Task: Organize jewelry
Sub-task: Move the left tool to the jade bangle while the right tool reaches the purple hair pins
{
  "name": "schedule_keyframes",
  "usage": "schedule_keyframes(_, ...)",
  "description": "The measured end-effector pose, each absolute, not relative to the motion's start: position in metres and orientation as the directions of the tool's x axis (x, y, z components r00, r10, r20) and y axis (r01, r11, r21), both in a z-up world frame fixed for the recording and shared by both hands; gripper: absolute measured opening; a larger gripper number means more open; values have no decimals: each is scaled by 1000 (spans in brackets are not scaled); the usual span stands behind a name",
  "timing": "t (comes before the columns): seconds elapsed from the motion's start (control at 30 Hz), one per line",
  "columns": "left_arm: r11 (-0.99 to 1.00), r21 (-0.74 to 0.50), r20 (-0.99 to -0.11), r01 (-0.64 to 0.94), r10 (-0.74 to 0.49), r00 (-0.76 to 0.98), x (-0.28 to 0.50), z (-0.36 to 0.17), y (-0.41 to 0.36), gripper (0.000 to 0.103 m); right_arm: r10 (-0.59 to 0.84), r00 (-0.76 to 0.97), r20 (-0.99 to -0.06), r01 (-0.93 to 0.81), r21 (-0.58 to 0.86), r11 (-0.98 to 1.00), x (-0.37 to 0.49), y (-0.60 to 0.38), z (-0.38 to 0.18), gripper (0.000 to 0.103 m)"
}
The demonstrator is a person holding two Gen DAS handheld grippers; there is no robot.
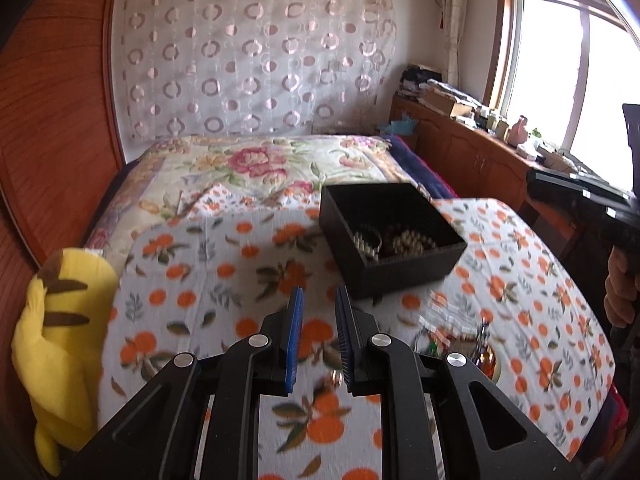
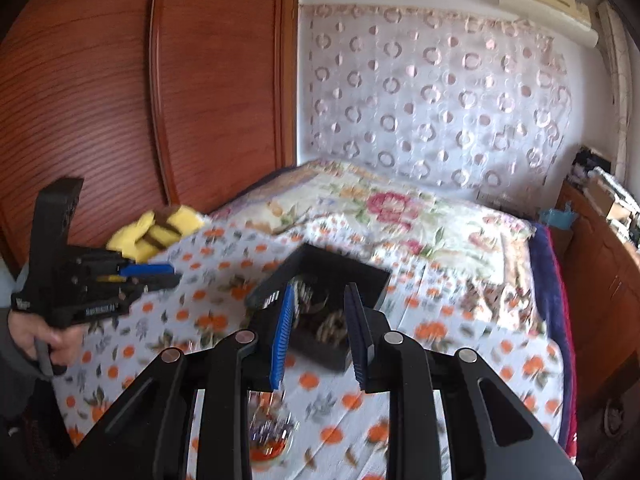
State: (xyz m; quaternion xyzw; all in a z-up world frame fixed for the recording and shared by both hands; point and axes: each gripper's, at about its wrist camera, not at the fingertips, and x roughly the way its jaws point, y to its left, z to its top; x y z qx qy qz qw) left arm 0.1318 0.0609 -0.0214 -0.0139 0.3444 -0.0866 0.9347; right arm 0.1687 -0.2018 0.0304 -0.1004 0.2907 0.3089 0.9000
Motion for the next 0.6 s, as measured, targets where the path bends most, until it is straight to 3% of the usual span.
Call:
schedule_keyframes(0.13, 983, -91, -654, 160, -180, 735, 121, -35, 58, 16, 486, 603, -632, -625, 5, 781, 156, -199, -5, 37)
schedule_keyframes(0.2, 983, -84, -656, 163, -178, 733, 116, -39, 54, 24, 483, 587, -650, -626, 13, 780, 151, -197, -19, 38)
schedule_keyframes(0.23, 983, -76, -654, 165, -174, 736, 113, -40, 52, 29, 483, 578, -658, -626, 22, 780, 149, -196, -26, 42)
schedule_keyframes(0.33, 982, -69, -657, 173, -176, 733, 107, -45, 46, 31, 479, 551, -683, -631, 34, 775, 147, -192, -42, 56)
schedule_keyframes(0.47, 981, -61, -659, 187, -180, 731, 100, -50, 37, 45, 479, 522, -706, -643, 44, 765, 144, -183, -57, 72)
schedule_keyframes(0.53, 980, -58, -662, 192, -181, 727, 96, -52, 33, 47, 484, 506, -714, -647, 56, 760, 145, -181, -59, 80)
schedule_keyframes(0.6, 978, -70, -666, 195, -191, 721, 94, -55, 32, 47, 477, 489, -731, -653, 56, 755, 144, -176, -67, 81)
